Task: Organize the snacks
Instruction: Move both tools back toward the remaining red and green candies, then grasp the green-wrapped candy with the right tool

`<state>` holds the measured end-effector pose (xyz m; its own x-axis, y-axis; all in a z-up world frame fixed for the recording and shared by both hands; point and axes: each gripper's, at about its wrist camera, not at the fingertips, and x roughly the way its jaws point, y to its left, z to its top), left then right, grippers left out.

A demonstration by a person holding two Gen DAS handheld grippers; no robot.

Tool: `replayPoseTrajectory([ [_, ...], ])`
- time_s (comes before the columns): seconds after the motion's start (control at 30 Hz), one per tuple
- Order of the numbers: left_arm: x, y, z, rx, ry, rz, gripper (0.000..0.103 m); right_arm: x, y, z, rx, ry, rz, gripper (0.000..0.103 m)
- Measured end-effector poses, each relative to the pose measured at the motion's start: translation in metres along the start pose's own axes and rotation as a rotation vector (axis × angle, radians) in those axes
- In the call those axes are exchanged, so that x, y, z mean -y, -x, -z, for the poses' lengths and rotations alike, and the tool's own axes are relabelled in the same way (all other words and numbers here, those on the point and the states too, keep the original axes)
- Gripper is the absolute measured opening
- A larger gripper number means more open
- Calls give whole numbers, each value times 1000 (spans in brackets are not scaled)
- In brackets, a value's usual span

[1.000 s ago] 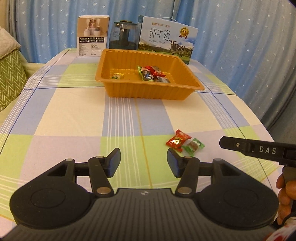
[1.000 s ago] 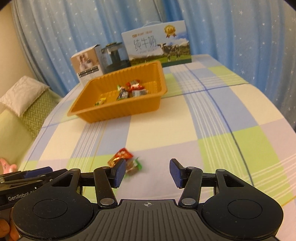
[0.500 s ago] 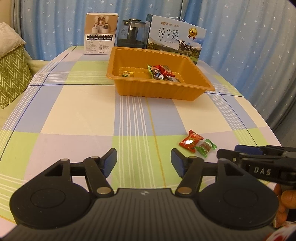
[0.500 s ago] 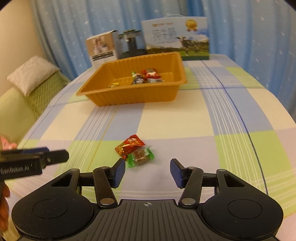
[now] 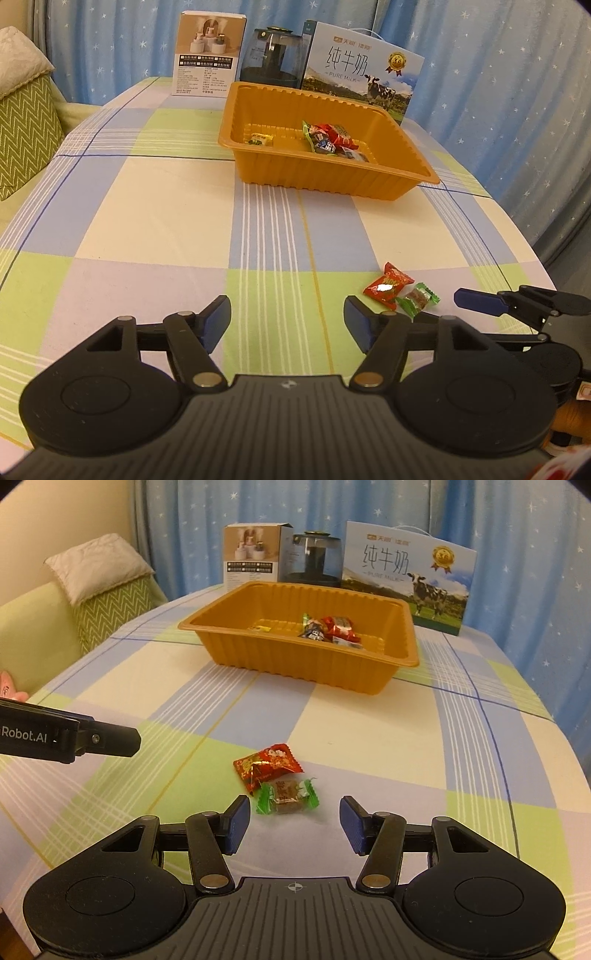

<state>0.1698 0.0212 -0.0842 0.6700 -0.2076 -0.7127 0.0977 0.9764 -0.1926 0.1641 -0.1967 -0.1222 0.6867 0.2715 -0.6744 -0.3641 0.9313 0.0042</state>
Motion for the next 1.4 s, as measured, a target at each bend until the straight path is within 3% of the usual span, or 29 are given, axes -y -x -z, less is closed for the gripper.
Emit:
replayPoseTrajectory([
  [0.33, 1, -9, 1, -29, -1, 6, 65, -1, -17, -5, -16, 29, 43, 54],
  [0.63, 7, -10, 2, -35, -10, 23, 66, -2, -26, -5, -8, 51, 27, 53],
  [0.7, 7, -11, 2, -36, -9, 26, 66, -2, -26, -5, -11, 42, 16, 40],
  [0.87, 8, -12, 2, -41, -18, 36, 66, -3, -22, -6, -16, 18, 17, 28],
  [1.13, 30, -26, -3, -57, -183, 90, 65, 27, -8, -3, -35, -178, 65, 26],
  [1.4, 58, -41, -10, -43, -343, 161, 61, 47, 1, -2, -34, -277, 89, 26],
])
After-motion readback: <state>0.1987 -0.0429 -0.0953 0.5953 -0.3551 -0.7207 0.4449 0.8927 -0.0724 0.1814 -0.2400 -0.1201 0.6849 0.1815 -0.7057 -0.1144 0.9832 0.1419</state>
